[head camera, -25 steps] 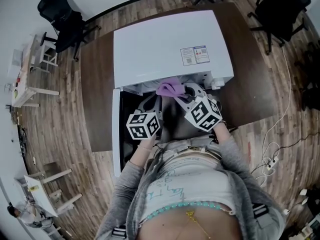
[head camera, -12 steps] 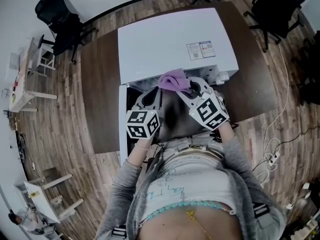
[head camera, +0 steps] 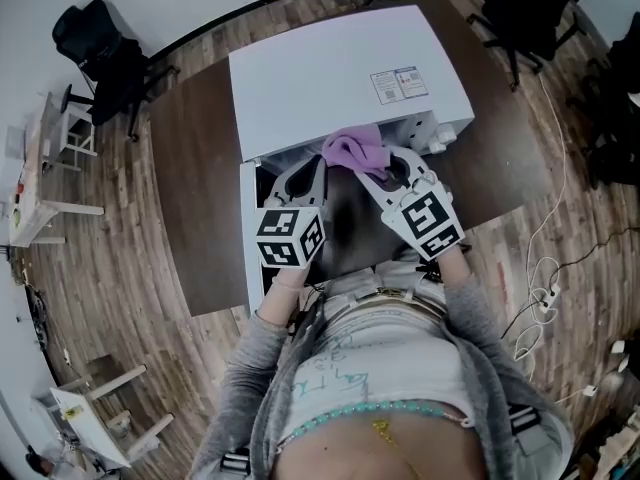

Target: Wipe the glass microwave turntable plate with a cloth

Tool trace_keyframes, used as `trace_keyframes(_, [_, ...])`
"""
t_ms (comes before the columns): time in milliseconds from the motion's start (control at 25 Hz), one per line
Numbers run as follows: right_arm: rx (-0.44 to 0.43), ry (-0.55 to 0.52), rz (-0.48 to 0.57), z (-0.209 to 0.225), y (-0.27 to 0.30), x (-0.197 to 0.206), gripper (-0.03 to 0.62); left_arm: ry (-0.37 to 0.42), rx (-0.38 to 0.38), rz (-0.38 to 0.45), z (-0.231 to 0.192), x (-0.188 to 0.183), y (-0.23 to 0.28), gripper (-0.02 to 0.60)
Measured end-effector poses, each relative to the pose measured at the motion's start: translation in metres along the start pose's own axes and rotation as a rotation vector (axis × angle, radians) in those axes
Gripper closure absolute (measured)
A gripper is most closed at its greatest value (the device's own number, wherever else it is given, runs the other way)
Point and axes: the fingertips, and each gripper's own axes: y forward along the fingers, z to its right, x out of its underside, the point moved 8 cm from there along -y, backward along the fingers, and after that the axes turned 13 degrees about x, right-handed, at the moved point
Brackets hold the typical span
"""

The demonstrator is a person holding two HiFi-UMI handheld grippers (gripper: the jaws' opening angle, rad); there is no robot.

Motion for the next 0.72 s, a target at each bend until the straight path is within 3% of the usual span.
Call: trace_keyframes(720, [0.165, 0.086, 0.109, -0.001, -0.032, -0.029, 0.477, 0.138, 0.064, 0.087, 0.022, -0.032, -0.012, 0.571])
